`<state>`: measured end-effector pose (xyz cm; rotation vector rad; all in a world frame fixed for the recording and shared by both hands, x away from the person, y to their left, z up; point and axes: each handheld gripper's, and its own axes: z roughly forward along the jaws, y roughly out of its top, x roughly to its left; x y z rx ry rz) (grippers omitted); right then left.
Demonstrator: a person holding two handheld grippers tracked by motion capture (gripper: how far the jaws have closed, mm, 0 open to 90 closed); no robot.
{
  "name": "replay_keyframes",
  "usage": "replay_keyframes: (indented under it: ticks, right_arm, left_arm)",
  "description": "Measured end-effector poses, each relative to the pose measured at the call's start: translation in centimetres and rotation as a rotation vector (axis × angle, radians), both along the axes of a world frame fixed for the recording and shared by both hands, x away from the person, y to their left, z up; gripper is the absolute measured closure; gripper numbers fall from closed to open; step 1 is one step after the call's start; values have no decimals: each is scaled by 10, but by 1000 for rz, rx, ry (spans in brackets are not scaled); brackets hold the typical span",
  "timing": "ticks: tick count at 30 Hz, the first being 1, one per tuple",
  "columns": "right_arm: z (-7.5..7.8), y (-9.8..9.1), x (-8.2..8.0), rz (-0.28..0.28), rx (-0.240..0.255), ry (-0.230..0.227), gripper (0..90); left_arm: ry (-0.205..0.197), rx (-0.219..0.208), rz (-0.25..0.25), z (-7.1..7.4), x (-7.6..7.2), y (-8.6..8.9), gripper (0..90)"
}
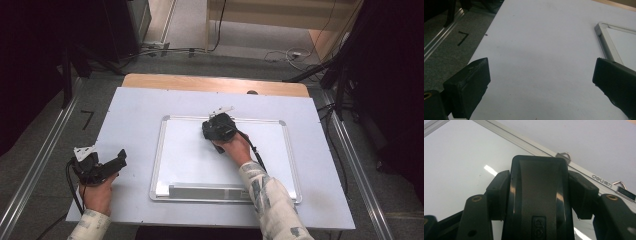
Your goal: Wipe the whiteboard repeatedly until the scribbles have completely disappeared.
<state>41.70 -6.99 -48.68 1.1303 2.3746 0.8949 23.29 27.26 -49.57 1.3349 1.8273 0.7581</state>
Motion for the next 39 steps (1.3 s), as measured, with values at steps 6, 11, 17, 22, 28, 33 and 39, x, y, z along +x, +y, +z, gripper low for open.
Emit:
replay_keyframes:
  ticks: [6, 11, 17, 22, 28, 33, 39]
  right_arm:
    - [0, -12, 0, -15, 2, 0, 382]
    - [0, -21, 0, -28, 3, 5, 382]
    - [0, -34, 1, -47, 6, 5, 382]
    - [1, -45, 1, -64, 6, 7, 382]
    - [1, -54, 2, -78, 7, 12, 382]
    - [1, -61, 1, -80, 9, 10, 381]
    - [1, -67, 1, -87, 10, 12, 381]
  left_arm:
    - [1, 2, 0, 0, 0, -1, 14]
    - [1, 2, 3, 0, 0, -1, 14]
    - [2, 2, 2, -1, 0, -1, 14]
    - [4, 5, 1, -1, 0, -1, 14]
    - [4, 5, 1, -1, 0, -2, 14]
    - [5, 6, 2, -1, 0, -1, 14]
    - [5, 5, 3, -1, 0, -1, 14]
